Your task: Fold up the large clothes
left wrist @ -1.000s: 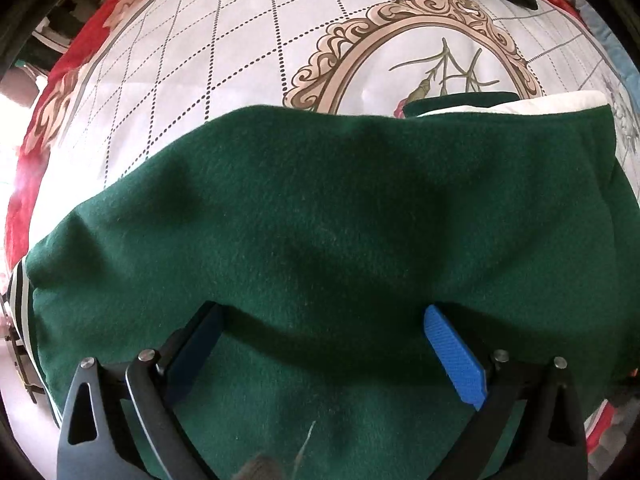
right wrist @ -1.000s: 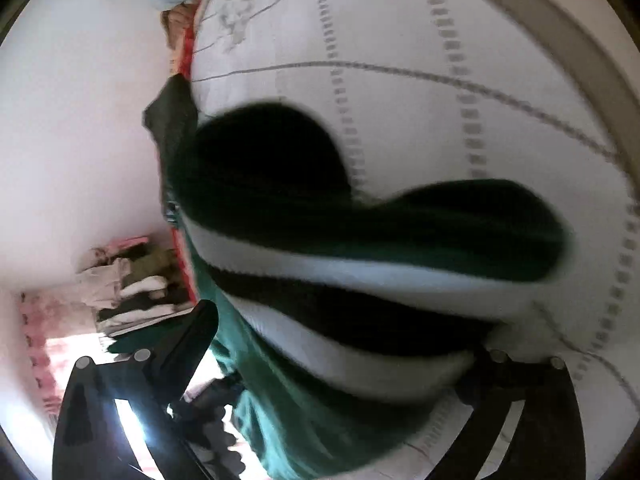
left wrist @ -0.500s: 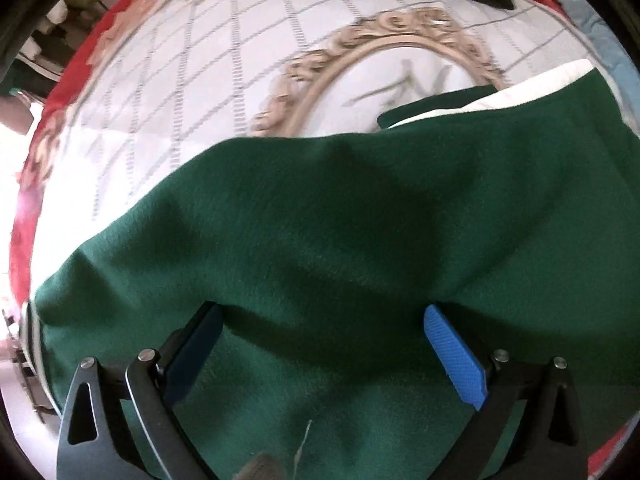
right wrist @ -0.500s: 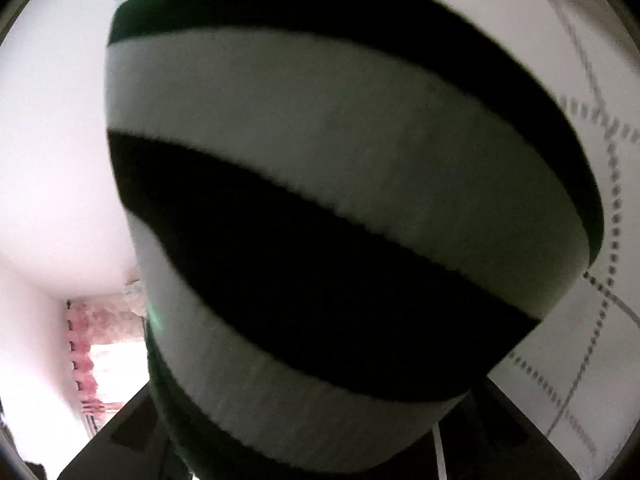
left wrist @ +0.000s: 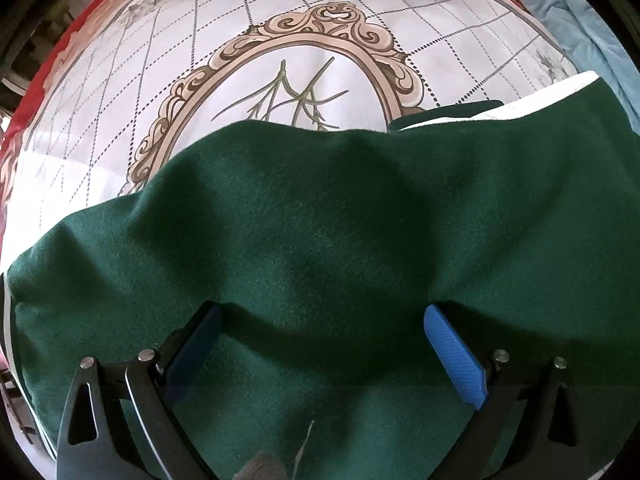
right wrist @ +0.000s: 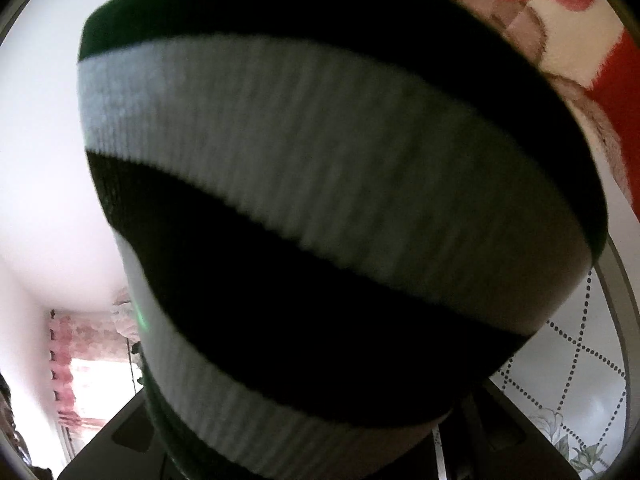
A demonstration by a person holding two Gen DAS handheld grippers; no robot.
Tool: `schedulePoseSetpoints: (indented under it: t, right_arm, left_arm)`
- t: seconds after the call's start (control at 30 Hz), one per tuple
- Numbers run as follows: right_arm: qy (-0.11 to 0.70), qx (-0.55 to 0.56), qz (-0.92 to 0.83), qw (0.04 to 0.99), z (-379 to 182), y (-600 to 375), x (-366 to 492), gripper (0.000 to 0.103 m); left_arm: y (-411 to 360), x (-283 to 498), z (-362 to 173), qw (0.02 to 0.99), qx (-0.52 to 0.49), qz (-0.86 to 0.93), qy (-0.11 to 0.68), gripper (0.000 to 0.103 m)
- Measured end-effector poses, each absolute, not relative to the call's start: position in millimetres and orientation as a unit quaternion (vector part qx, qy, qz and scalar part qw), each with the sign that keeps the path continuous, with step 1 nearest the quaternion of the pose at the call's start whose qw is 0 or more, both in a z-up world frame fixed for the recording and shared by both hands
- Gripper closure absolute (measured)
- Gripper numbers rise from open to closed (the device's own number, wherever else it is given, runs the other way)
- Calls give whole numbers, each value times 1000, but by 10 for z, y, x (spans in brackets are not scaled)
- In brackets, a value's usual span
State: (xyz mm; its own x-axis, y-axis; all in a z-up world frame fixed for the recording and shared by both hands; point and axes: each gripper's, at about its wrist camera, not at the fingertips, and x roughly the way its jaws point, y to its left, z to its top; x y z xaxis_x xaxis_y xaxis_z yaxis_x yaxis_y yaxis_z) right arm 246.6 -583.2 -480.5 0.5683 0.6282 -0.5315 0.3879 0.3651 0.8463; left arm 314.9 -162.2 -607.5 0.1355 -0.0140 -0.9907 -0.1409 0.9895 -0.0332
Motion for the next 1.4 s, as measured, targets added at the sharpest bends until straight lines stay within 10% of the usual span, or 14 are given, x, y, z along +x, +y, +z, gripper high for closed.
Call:
schedulePoseSetpoints:
  t: [0.6,0.9,1.4]
  right_arm:
    - [483,427,142,752,-3899,-4722,2820,82]
    - [505,311,214,777,-3515,-3388,2834,82]
    - [613,0,364,701,-4820,-272,1795,82]
  left_arm:
    - [-1198,2870,-6054,756,-99,30,647,0]
    - [441,2017,-5095,764,-228,125,590,0]
    - [1736,-623,-5114,653,-310,325,610,0]
